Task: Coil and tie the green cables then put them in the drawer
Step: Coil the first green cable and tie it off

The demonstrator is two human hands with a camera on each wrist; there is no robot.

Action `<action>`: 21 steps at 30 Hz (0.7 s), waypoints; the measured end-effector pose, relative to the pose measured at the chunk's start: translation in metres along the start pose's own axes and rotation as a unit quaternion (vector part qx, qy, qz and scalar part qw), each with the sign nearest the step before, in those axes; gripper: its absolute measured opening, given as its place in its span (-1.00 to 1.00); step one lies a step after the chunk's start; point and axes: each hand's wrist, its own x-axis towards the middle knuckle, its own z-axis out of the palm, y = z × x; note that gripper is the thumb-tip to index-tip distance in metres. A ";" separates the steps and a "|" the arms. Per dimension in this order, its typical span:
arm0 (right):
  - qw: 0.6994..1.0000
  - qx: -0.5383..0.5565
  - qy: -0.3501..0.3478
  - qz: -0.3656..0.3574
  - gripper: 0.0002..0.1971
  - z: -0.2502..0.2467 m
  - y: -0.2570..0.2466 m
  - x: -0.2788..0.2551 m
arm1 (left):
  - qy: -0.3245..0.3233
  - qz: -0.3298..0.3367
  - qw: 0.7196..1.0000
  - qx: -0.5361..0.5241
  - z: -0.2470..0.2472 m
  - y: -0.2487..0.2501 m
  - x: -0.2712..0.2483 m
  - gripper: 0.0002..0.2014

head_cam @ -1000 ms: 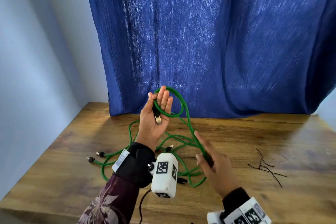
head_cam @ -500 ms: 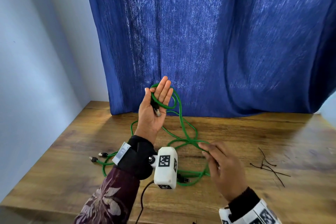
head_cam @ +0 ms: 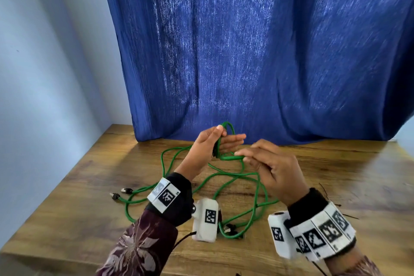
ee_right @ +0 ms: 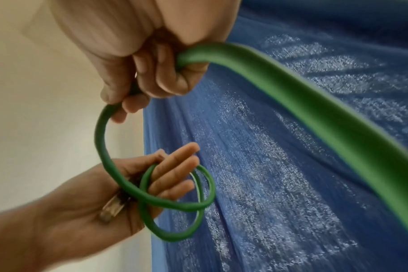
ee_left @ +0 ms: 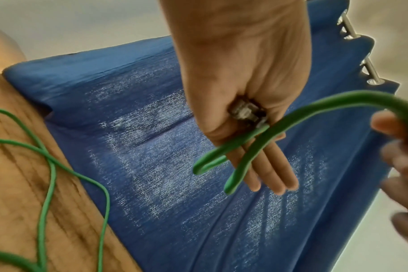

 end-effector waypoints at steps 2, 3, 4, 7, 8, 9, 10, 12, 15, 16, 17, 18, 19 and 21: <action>1.000 0.020 0.012 0.004 -0.81 0.001 0.001 0.010 | 0.010 -0.005 0.997 0.079 0.001 -0.003 -0.001 -0.68; 0.999 0.020 0.024 0.011 -0.83 0.001 0.002 0.015 | 0.007 -0.006 0.994 0.111 0.001 -0.004 -0.002 -0.65; 0.999 0.013 0.042 0.021 -0.85 0.001 0.004 0.019 | -0.005 -0.010 0.992 0.124 0.002 -0.004 -0.003 -0.63; 0.992 0.014 0.104 0.076 -0.89 0.001 0.013 0.029 | -0.040 -0.026 0.996 0.080 0.008 0.003 -0.009 -0.65; 0.988 0.030 0.119 0.098 -0.91 0.002 0.016 0.030 | -0.051 -0.034 0.997 0.049 0.010 0.006 -0.010 -0.66; 0.985 0.039 0.126 0.114 -0.92 0.003 0.019 0.032 | -0.066 -0.044 0.997 0.018 0.012 0.009 -0.011 -0.66; 0.983 0.038 0.129 0.122 -0.93 0.004 0.021 0.032 | -0.080 -0.057 0.995 -0.012 0.012 0.011 -0.010 -0.65; 0.984 0.015 0.128 0.120 -0.91 0.006 0.027 0.033 | -0.120 -0.088 0.985 -0.087 0.011 0.015 -0.009 -0.65; 0.985 0.006 0.124 0.119 -0.77 0.012 0.035 0.031 | -0.187 -0.105 0.953 -0.215 0.010 0.015 -0.008 -0.61; 0.984 0.014 0.123 0.128 -0.71 0.016 0.037 0.028 | -0.213 -0.101 0.938 -0.255 0.009 0.014 -0.008 -0.60; 0.981 0.028 0.123 0.145 -0.68 0.020 0.039 0.024 | -0.233 -0.090 0.924 -0.289 0.007 0.014 -0.006 -0.60; 0.977 0.051 0.122 0.166 -0.70 0.025 0.040 0.019 | -0.243 -0.077 0.913 -0.319 0.005 0.015 -0.005 -0.64; 0.972 0.077 0.121 0.185 -0.75 0.029 0.041 0.014 | -0.240 -0.062 0.907 -0.340 0.004 0.017 -0.004 -0.69; 0.963 0.114 0.119 0.214 -0.74 0.034 0.044 0.004 | -0.204 -0.028 0.915 -0.348 0.000 0.020 -0.001 -0.77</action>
